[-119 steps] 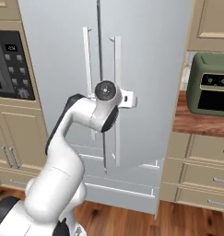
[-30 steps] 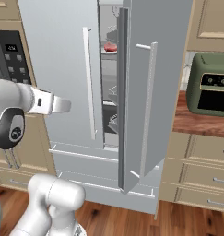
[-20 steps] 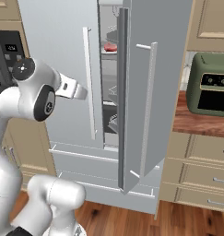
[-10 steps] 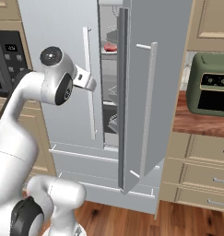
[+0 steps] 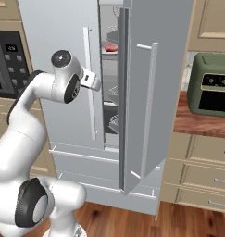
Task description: Retrieve the steak from the fridge and place it on the saucepan with marinade on the stove.
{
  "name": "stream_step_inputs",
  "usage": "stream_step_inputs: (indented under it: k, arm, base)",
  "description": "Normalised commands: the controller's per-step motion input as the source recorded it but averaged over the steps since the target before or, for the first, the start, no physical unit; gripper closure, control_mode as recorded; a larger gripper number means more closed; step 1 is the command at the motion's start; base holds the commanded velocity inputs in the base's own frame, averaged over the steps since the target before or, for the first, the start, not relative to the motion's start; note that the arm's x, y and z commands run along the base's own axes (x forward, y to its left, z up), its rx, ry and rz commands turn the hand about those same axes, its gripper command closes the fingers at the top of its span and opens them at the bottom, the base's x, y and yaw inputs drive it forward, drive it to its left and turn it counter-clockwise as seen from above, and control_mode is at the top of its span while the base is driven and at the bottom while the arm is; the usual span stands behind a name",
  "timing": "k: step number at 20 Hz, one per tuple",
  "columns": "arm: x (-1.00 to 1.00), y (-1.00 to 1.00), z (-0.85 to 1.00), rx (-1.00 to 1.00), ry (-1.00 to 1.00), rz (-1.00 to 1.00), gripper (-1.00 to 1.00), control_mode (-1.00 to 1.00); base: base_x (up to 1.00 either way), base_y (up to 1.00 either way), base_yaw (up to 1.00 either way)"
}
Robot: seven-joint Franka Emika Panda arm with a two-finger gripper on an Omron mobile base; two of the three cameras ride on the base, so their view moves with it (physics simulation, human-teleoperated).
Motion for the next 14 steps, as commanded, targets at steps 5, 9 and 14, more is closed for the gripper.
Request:
stream_step_inputs:
  k: [5,9,14]
  arm:
    - [0.49,0.02,-0.25,-0.01,-0.05,0.0,-1.0,-1.0]
    - [0.58,0.09,-0.03,0.0,-0.03,0.0,-1.0,-1.0]
    - [0.59,0.12,0.0,0.0,-0.02,0.0,-1.0,-1.0]
  base:
    - [0.0,0.0,0.0]
    - [0.0,0.0,0.0]
    - [0.0,0.0,0.0]
